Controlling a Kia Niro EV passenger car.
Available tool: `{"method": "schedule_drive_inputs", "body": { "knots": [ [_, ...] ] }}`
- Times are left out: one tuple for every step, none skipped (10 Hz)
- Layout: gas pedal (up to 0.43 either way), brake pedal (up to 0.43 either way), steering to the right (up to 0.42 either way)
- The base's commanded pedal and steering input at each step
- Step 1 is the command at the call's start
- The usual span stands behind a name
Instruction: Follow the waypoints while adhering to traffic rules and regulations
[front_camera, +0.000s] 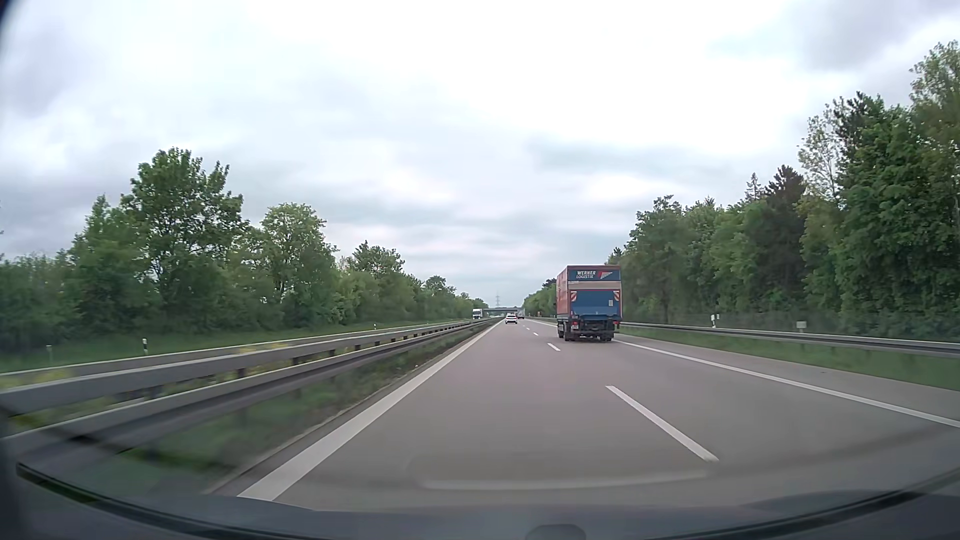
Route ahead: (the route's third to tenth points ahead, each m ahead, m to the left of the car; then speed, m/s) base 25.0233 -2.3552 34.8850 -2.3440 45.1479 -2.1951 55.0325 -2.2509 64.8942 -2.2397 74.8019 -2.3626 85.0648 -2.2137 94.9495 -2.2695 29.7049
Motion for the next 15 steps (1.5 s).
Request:
{"method": "schedule_drive_inputs", "body": {
  "knots": [
    [0.461, 0.000, -0.001],
    [0.461, 0.000, -0.001],
    [0.449, 0.000, -0.001],
    [0.441, 0.000, -0.001],
    [0.441, 0.000, -0.001],
    [0.441, 0.000, -0.001],
    [0.441, 0.000, -0.001],
    [0.441, 0.000, -0.001],
    [0.429, 0.000, -0.001],
    [0.429, 0.000, -0.001],
    [0.421, 0.000, -0.002],
    [0.409, 0.000, -0.002],
    [0.398, 0.000, -0.002],
    [0.390, 0.000, -0.002],
    [0.378, 0.000, -0.002]
  ]
}}
